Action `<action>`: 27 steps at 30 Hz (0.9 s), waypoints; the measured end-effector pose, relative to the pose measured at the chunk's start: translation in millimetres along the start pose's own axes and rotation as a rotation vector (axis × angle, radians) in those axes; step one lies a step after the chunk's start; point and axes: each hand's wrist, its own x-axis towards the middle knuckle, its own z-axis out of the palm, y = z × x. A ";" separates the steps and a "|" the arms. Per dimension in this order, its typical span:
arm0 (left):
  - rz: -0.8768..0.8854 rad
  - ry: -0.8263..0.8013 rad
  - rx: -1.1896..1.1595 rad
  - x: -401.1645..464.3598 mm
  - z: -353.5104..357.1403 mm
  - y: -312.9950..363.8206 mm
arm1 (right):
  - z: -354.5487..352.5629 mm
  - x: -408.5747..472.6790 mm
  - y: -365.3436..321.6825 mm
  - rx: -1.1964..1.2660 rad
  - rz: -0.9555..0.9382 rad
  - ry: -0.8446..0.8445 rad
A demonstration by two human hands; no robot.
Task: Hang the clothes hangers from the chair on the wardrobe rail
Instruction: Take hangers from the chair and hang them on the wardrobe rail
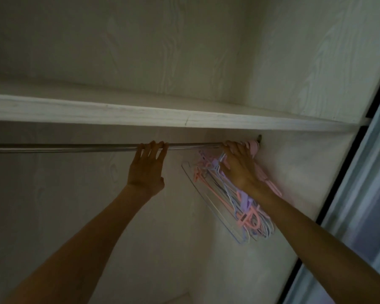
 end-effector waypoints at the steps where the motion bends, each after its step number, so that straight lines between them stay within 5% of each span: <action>1: 0.009 0.043 -0.047 -4.8 5.2 0.5 | -6.5 -10.4 -5.8 -0.013 -0.049 0.044; 5: 0.082 0.247 -0.211 -43.9 39.4 19.5 | -31.2 -63.9 -25.3 -0.030 -0.186 0.073; 7: 0.160 0.210 -0.321 -70.3 63.1 39.2 | -39.4 -101.3 -30.9 -0.042 -0.195 0.039; 13: 0.261 -0.206 -0.548 -138.4 93.6 111.8 | -60.0 -238.4 -32.5 -0.098 -0.068 -0.242; 27: 0.410 -0.853 -0.807 -267.7 97.9 320.1 | -160.2 -542.5 21.9 -0.115 0.535 -0.764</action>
